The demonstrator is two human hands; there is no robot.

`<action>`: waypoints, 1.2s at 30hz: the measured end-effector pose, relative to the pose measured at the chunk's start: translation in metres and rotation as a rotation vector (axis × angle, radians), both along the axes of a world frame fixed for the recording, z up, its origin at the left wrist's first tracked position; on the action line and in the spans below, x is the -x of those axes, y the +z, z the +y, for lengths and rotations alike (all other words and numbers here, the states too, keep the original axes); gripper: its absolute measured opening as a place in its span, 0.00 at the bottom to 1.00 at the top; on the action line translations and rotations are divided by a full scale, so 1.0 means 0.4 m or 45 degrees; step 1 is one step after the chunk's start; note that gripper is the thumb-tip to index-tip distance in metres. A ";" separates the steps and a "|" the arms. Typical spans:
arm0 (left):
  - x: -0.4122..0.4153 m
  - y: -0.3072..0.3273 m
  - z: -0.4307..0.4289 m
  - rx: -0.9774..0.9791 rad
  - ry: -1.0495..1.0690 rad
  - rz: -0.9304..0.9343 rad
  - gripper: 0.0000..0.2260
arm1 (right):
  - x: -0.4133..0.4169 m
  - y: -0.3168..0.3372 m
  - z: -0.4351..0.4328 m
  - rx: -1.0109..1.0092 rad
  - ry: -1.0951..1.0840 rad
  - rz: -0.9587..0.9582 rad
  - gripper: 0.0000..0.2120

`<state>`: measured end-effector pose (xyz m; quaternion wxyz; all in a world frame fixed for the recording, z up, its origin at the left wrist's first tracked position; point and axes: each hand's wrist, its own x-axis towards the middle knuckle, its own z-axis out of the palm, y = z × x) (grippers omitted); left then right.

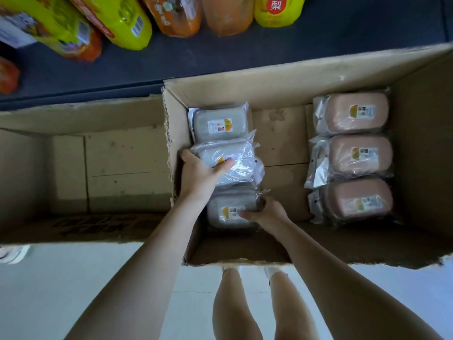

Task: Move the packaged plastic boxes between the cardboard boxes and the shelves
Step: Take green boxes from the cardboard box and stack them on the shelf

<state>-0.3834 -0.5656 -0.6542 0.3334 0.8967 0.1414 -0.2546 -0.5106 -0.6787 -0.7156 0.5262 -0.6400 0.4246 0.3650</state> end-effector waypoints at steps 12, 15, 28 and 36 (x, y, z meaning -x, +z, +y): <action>0.029 0.068 0.022 0.224 0.278 0.010 0.35 | 0.030 0.113 -0.149 0.319 -0.040 -0.041 0.27; 0.028 0.128 0.025 0.406 0.442 0.126 0.22 | 0.019 0.180 -0.181 0.366 -0.148 -0.132 0.33; 0.053 0.597 0.123 0.746 0.603 0.107 0.17 | -0.036 0.653 -0.216 0.437 -0.388 -0.546 0.34; 0.052 0.952 0.273 0.929 0.434 -0.197 0.10 | -0.052 1.026 -0.065 0.496 -0.504 -0.933 0.37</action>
